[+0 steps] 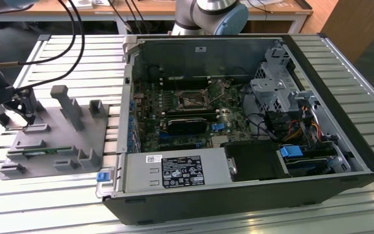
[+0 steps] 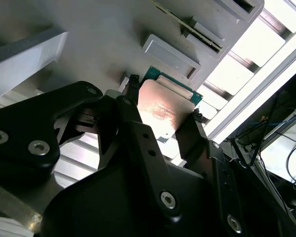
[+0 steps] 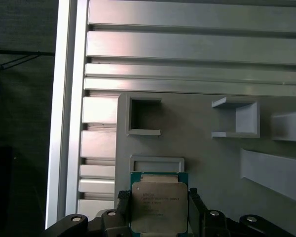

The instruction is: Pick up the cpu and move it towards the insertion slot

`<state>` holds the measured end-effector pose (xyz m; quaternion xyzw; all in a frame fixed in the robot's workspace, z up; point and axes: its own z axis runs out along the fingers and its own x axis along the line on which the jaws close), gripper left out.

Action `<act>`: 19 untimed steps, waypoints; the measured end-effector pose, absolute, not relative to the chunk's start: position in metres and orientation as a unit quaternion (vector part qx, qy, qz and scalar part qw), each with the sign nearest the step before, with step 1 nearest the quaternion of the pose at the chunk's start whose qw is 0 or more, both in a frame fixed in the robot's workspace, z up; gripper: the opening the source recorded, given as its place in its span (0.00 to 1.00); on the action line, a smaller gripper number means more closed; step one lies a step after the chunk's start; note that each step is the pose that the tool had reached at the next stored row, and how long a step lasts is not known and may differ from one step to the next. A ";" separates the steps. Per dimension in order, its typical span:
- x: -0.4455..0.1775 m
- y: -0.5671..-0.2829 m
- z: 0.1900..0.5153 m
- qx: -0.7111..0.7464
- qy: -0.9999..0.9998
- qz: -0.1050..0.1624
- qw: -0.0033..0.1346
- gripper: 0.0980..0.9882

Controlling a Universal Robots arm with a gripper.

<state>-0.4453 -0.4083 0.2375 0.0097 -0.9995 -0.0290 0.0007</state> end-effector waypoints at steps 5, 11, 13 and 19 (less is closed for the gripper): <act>-0.445 -0.408 0.240 0.010 -1.000 -0.029 0.001 0.50; -0.445 -0.408 0.245 0.010 -1.000 -0.029 0.001 0.50; -0.445 -0.408 0.247 0.010 -1.000 -0.029 0.001 0.50; -0.445 -0.408 0.252 0.010 -1.000 -0.029 0.001 0.50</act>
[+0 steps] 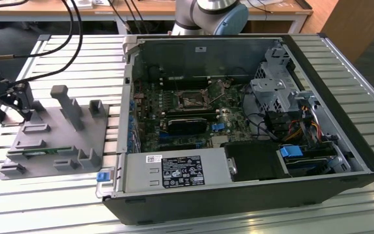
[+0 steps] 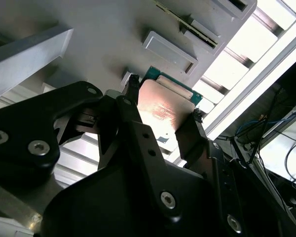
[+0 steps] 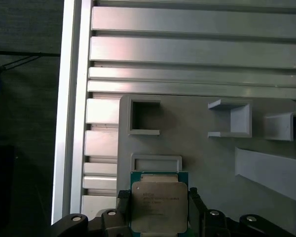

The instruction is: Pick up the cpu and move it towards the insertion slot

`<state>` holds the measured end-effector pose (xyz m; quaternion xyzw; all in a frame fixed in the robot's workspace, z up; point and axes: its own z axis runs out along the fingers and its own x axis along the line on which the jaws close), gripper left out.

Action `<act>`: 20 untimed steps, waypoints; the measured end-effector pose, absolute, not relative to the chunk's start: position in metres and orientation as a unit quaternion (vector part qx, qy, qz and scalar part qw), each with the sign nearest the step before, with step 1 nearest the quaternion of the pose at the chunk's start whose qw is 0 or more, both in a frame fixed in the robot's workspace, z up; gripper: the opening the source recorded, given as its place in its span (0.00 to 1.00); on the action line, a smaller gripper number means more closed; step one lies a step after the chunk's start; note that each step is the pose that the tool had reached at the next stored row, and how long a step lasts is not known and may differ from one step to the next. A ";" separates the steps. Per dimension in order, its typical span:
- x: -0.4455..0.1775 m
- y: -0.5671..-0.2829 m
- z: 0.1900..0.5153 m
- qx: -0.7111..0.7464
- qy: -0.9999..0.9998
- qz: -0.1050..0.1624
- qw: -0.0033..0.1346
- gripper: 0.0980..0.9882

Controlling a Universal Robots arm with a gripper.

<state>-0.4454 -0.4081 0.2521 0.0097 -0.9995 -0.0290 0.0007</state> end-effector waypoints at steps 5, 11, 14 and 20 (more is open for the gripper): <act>-0.445 -0.408 0.256 0.010 -1.000 -0.029 0.001 0.50; -0.445 -0.408 0.261 0.010 -1.000 -0.029 0.001 0.50; -0.445 -0.408 0.264 0.010 -1.000 -0.029 0.001 0.50; -0.445 -0.408 0.271 0.010 -1.000 -0.029 0.001 0.50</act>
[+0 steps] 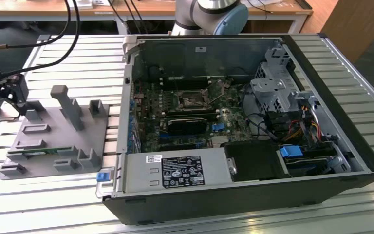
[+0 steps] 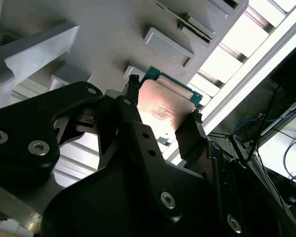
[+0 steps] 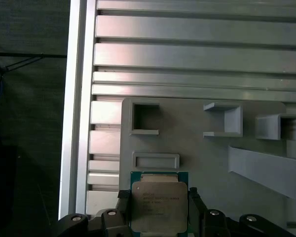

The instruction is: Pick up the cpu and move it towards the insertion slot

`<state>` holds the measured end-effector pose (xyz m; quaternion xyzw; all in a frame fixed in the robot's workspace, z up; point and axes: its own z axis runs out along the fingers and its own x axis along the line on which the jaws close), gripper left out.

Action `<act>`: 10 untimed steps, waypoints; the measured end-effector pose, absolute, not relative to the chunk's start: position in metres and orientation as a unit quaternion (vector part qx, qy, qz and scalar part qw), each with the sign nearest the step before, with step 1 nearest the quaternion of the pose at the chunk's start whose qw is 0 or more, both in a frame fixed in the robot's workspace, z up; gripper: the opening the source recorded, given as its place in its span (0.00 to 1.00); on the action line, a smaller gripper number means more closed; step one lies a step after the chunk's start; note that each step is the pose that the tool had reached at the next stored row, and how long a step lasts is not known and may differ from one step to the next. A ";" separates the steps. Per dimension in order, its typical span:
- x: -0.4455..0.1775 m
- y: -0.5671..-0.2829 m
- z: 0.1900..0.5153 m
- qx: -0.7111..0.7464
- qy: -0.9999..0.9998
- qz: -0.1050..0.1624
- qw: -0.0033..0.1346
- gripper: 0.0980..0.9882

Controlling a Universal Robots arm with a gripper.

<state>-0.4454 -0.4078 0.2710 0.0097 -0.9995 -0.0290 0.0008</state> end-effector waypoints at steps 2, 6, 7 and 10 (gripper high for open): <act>-0.445 -0.408 0.272 0.010 -1.000 -0.029 0.001 0.50; -0.445 -0.408 0.275 0.010 -1.000 -0.029 0.001 0.50; -0.445 -0.408 0.276 0.010 -1.000 -0.029 0.001 0.50; -0.445 -0.408 0.279 0.010 -1.000 -0.029 0.001 0.50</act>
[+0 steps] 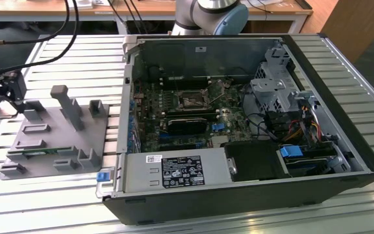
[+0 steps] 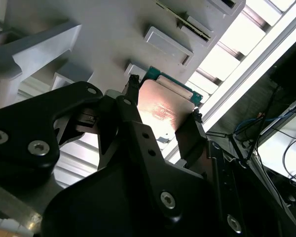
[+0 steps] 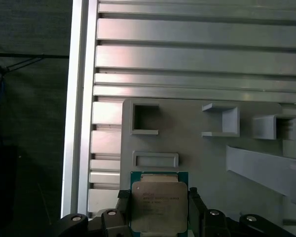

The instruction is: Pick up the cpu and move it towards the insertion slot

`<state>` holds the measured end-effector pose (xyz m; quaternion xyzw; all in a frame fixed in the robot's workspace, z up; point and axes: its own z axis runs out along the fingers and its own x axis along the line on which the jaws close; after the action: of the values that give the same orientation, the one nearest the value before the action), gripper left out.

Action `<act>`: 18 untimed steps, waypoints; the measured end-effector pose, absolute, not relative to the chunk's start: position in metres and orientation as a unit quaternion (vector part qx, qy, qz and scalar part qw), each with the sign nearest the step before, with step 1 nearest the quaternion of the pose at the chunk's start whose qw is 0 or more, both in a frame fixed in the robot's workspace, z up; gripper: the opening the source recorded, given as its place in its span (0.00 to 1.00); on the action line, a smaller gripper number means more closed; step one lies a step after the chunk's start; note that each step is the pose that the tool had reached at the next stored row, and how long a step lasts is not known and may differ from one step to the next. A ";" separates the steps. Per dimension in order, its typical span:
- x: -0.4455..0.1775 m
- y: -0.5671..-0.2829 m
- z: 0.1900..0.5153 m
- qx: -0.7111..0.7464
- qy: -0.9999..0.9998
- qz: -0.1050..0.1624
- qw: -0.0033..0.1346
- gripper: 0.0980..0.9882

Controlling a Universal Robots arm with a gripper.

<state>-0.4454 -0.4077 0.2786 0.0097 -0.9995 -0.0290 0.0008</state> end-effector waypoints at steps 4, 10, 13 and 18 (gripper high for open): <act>-0.445 -0.408 0.282 0.010 -1.000 -0.029 0.001 0.50; -0.445 -0.408 0.288 0.010 -1.000 -0.029 0.001 0.50; -0.445 -0.408 0.290 0.010 -1.000 -0.029 0.001 0.50; -0.445 -0.408 0.294 0.010 -1.000 -0.029 0.001 0.50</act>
<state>-0.4454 -0.4077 0.2945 0.0097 -0.9995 -0.0290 0.0007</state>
